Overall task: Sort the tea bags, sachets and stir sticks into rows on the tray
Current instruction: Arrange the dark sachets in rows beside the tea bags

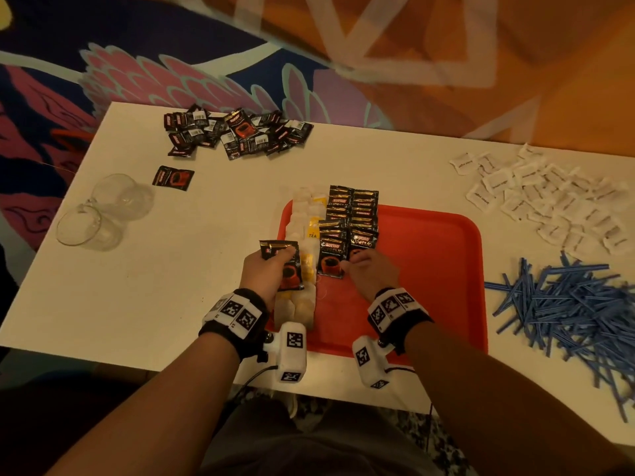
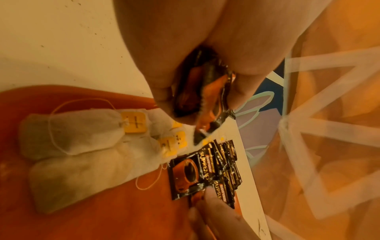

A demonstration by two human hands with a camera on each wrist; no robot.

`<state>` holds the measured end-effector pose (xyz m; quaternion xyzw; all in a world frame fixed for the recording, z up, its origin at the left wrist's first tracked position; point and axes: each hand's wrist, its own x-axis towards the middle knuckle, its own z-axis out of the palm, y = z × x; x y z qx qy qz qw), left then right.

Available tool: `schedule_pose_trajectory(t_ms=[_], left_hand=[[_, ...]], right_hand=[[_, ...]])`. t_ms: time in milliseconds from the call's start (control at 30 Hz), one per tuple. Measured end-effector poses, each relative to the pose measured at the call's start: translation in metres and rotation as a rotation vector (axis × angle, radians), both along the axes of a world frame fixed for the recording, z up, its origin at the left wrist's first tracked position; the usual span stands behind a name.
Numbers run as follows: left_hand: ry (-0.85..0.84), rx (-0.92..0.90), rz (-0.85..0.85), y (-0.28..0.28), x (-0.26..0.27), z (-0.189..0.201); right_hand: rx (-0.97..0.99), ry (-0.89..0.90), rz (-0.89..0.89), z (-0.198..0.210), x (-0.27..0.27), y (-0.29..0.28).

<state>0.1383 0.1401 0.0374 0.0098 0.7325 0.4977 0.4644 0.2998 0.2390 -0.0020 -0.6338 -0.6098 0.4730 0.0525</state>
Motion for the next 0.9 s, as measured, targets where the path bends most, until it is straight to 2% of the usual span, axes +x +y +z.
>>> schedule_pose_trajectory(t_ms=[67, 167, 267, 467, 633, 833, 900], left_hand=[[0.011, 0.015, -0.018, 0.005, 0.007, 0.003], [-0.009, 0.046, -0.040, 0.013, 0.016, 0.006], [-0.053, 0.077, -0.058, 0.020, 0.025, 0.009], [-0.095, 0.105, -0.038, 0.032, 0.030, 0.011], [-0.078, 0.058, -0.120, 0.036, 0.036, 0.005], [0.259, -0.008, -0.230, 0.038, 0.039, -0.001], [0.380, -0.056, -0.332, 0.039, 0.038, -0.003]], right_hand=[[-0.017, 0.137, 0.050, 0.005, -0.002, -0.005], [-0.148, 0.333, 0.143, 0.018, -0.008, -0.015], [-0.169, 0.395, 0.164, 0.027, -0.008, -0.020], [-0.070, 0.334, 0.159, 0.037, 0.008, -0.010], [-0.033, 0.271, 0.161, 0.031, 0.017, -0.008], [-0.011, 0.111, 0.105, 0.010, 0.035, 0.001], [-0.039, 0.050, 0.072, 0.002, 0.043, 0.007]])
